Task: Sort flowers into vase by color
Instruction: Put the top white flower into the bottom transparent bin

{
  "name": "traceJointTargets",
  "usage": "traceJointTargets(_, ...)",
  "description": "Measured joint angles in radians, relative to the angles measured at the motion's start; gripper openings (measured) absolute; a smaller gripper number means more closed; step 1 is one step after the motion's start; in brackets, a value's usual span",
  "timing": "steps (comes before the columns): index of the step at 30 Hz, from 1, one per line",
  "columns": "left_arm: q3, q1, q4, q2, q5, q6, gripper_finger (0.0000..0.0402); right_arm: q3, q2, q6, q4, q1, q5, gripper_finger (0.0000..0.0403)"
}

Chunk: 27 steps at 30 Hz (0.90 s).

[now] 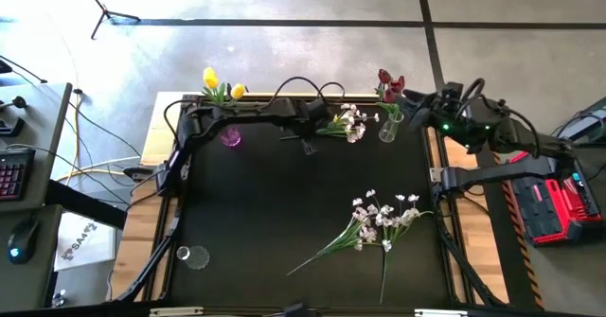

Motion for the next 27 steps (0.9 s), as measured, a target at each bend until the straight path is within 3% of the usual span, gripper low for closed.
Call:
traceJointTargets(8, 0.126, 0.056, -0.041, 0.087, 0.091, 0.016, 0.0145, 0.0, 0.012, -0.004, 0.035, 0.0, 0.001, 0.0235)
traceJointTargets(18, 0.351, 0.073, -0.305, 0.244, 0.11, 0.064, 0.0145, 0.0, 0.01, -0.004, 0.071, 0.0, -0.004, 0.0235)
traceJointTargets(27, 0.379, 0.073, -0.415, 0.252, 0.117, 0.093, 0.0124, 0.0, 0.01, 0.015, 0.088, 0.0, -0.029, 0.0235)
